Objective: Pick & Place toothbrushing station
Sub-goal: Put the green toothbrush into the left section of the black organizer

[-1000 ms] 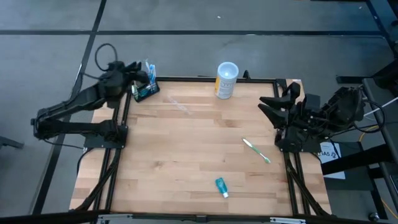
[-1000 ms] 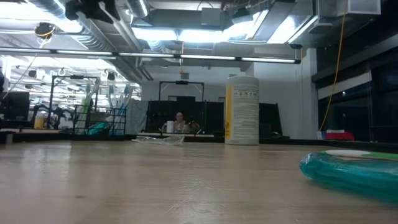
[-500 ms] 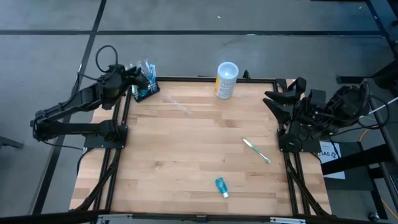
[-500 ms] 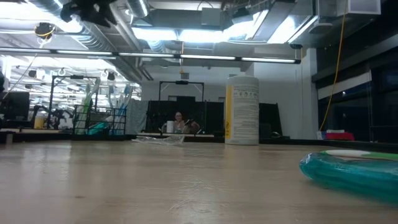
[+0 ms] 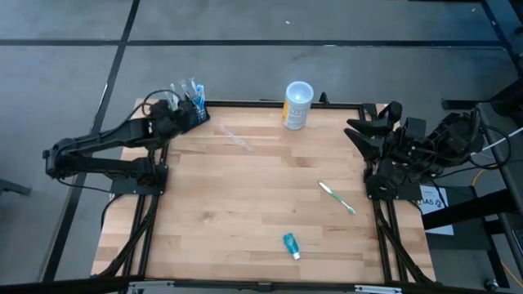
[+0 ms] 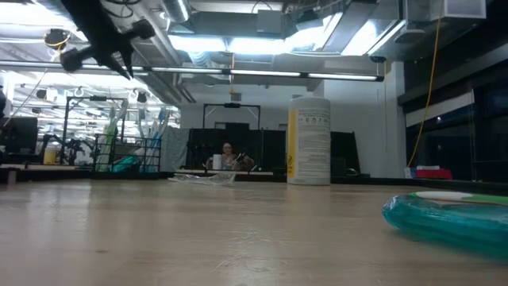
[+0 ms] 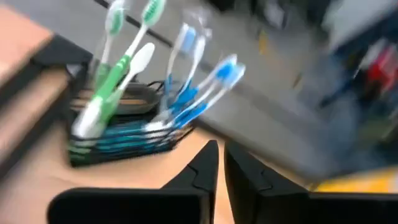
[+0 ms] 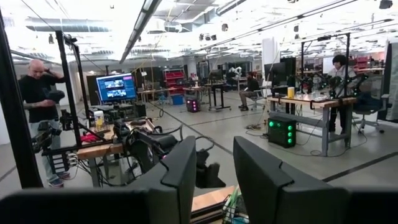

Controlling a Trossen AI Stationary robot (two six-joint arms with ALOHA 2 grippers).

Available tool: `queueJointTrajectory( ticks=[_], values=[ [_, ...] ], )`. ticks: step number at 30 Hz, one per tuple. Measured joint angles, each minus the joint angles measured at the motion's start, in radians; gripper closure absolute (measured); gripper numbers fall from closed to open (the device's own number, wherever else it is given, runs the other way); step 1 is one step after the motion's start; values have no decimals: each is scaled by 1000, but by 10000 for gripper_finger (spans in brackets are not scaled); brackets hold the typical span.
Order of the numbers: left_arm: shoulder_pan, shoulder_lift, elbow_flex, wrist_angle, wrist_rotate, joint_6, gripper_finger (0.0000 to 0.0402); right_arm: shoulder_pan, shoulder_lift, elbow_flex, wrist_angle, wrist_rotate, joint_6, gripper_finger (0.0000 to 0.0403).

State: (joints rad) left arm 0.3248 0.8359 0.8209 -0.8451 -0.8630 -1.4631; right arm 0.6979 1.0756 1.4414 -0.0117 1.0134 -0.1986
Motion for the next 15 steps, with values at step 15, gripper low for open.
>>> queueJointTrajectory(
  ticks=[15],
  values=[
    [-138,357,-58,1180,846,1047,391,3,-48,0,-129,19,48,293]
  ],
)
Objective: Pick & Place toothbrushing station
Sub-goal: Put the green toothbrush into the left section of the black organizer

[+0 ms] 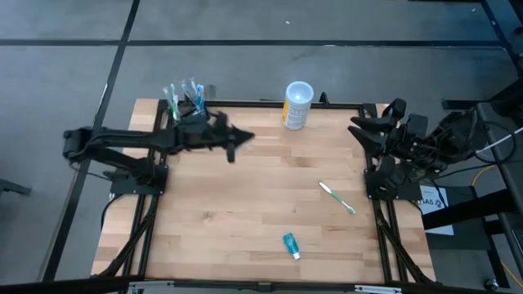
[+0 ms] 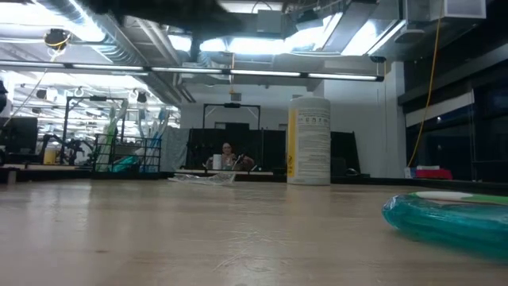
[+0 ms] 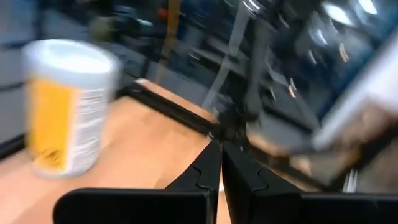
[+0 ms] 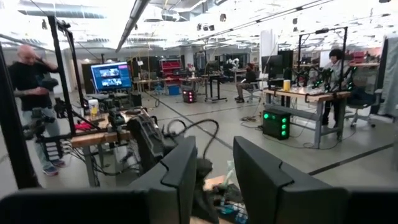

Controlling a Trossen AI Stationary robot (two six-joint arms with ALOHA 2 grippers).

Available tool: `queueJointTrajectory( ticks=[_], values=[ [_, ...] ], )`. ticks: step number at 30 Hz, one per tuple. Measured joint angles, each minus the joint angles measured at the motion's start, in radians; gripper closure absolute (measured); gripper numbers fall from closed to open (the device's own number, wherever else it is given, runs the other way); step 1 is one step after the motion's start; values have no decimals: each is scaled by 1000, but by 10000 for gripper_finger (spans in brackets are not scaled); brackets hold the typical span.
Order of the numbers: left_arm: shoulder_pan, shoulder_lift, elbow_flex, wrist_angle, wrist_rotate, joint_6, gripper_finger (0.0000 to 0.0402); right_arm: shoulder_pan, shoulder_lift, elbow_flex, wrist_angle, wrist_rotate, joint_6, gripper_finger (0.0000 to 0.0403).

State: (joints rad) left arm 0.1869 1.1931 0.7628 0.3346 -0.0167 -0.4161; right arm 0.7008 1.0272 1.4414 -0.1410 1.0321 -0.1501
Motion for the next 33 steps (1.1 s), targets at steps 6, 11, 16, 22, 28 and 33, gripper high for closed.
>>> queueJointTrajectory(
  ticks=[6,11,16,22,28,33],
  values=[
    [-58,214,151,-118,61,210,379,10,-19,0,-35,3,68,293],
    [-40,240,208,-120,58,229,363,24,-20,0,-492,7,569,293],
    [-17,166,214,-166,61,292,357,38,19,0,-1191,-419,1372,293],
    [11,82,214,-241,52,368,357,62,92,-33,-1403,-818,1558,293],
    [27,39,214,-249,41,384,357,76,103,-287,-1201,-1092,1668,293],
    [20,32,214,-248,41,421,357,58,103,-513,-924,-1086,1717,293]
  ],
)
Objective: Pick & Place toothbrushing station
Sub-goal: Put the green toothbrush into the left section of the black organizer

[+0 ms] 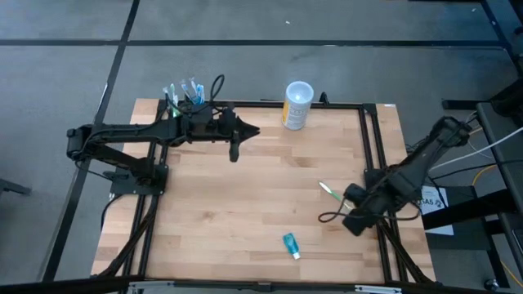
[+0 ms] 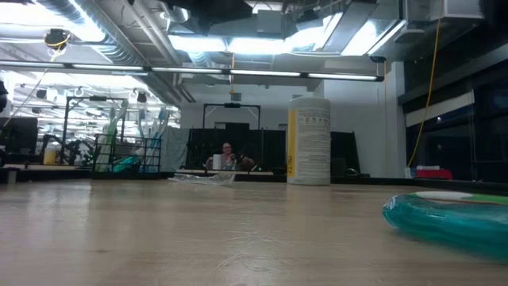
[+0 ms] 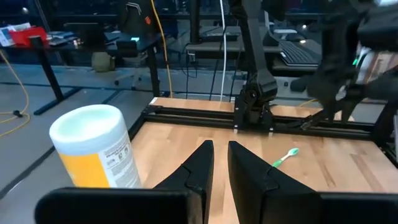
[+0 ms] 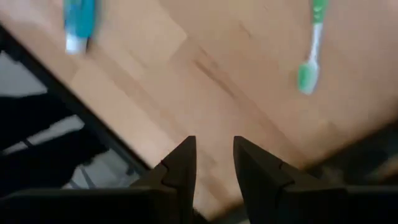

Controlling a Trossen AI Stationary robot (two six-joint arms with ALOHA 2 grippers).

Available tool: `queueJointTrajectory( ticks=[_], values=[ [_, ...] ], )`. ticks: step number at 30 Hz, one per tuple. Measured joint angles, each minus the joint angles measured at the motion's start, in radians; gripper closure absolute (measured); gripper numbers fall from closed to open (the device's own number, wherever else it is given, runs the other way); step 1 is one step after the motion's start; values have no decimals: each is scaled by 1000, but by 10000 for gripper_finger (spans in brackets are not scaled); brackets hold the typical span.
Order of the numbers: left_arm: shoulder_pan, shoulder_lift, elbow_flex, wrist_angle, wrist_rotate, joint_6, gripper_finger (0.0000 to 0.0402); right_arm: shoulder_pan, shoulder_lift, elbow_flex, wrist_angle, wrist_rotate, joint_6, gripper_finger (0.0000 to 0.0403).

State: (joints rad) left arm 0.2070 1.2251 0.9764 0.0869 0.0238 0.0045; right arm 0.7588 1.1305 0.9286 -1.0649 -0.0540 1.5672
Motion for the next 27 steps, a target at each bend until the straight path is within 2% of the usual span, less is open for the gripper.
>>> queueJointTrajectory(
  ticks=[10,20,27],
  values=[
    [-4,-7,-1,7,107,-72,357,-73,49,-274,101,-15,-4,293],
    [-26,-53,-1,15,126,-114,357,-71,82,-326,158,12,-5,293],
    [-25,-63,-1,14,125,-114,357,-132,86,-326,261,186,-8,293]
  ],
)
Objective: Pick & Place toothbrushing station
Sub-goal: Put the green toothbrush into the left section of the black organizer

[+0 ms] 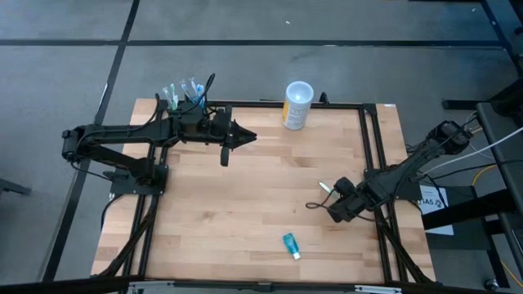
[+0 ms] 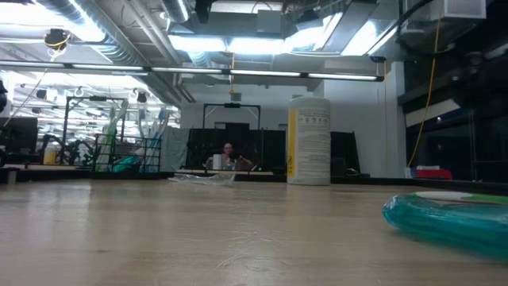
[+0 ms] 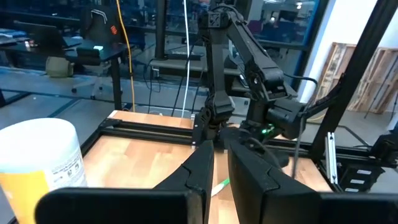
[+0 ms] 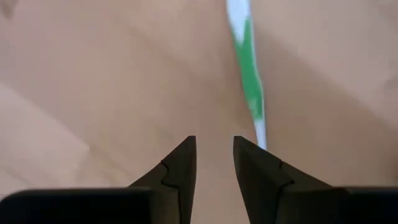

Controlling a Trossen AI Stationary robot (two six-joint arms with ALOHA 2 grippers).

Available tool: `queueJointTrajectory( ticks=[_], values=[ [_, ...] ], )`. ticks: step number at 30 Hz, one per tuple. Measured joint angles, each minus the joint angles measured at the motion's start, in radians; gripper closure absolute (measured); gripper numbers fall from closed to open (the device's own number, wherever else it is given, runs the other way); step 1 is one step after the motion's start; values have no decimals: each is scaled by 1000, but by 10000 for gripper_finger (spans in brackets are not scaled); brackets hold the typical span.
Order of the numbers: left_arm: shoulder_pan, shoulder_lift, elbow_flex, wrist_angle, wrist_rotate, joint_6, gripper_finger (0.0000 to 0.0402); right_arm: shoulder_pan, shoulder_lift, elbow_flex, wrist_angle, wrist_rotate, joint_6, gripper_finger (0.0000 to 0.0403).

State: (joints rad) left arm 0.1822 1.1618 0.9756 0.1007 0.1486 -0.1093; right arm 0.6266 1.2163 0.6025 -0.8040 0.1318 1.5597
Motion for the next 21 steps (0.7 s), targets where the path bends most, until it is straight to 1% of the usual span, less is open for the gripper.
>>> queueJointTrajectory(
  ticks=[4,7,11,15,18,21],
  values=[
    [0,0,0,0,0,0,357,-68,0,0,0,56,-35,293],
    [0,0,0,0,0,0,357,-116,16,0,-9,63,-92,293],
    [0,-2,0,-1,10,-10,357,-153,60,0,-6,20,-167,293],
    [-8,-5,0,-2,19,-17,357,-163,100,0,26,-33,-212,293],
    [-17,-10,0,-3,20,-12,357,-163,121,0,26,-37,-213,293],
    [-19,-9,0,-10,23,-12,357,-163,124,0,31,-17,-196,293]
  ],
)
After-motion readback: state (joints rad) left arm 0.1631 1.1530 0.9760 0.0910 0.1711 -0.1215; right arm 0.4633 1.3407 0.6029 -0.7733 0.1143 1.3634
